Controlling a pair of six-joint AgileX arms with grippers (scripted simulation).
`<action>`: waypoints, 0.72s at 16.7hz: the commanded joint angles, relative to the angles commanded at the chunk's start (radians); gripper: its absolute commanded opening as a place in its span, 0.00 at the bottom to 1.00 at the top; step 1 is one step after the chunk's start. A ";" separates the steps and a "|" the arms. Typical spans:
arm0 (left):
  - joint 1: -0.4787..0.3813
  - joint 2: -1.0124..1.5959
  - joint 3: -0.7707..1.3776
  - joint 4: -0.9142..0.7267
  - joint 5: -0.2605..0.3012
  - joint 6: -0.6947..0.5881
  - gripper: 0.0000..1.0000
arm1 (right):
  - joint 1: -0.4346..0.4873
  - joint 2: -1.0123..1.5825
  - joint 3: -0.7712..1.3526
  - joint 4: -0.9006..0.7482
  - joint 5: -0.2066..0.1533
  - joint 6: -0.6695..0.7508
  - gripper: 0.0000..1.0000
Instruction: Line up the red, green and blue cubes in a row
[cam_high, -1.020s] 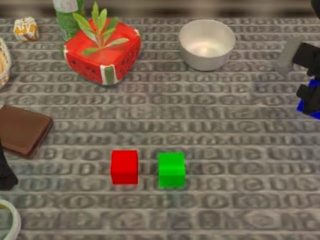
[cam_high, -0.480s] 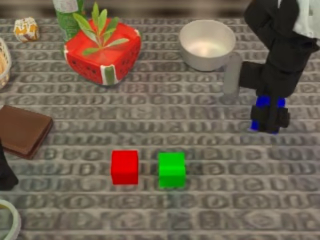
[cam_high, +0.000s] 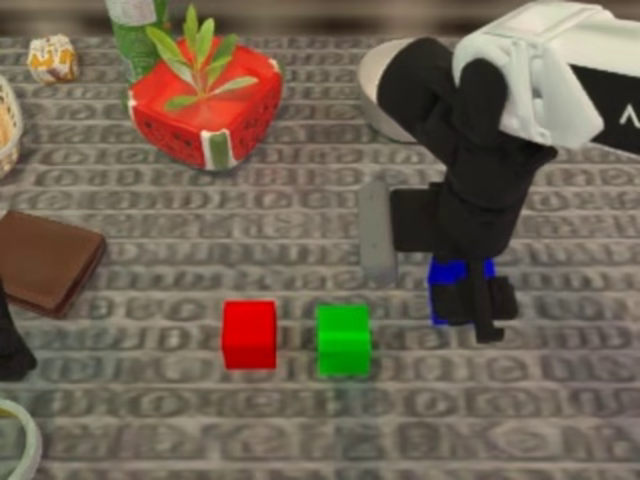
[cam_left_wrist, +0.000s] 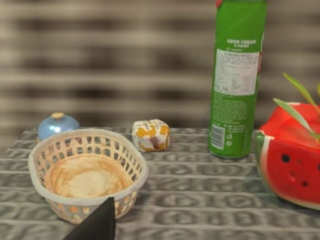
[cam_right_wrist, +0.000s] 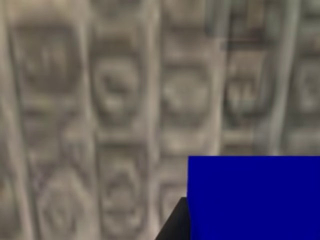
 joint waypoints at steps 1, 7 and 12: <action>0.000 0.000 0.000 0.000 0.000 0.000 1.00 | 0.000 0.000 0.000 0.000 0.000 0.000 0.00; 0.000 0.000 0.000 0.000 0.000 0.000 1.00 | -0.004 0.031 -0.074 0.107 0.000 0.003 0.00; 0.000 0.000 0.000 0.000 0.000 0.000 1.00 | -0.001 0.074 -0.180 0.255 0.000 0.000 0.00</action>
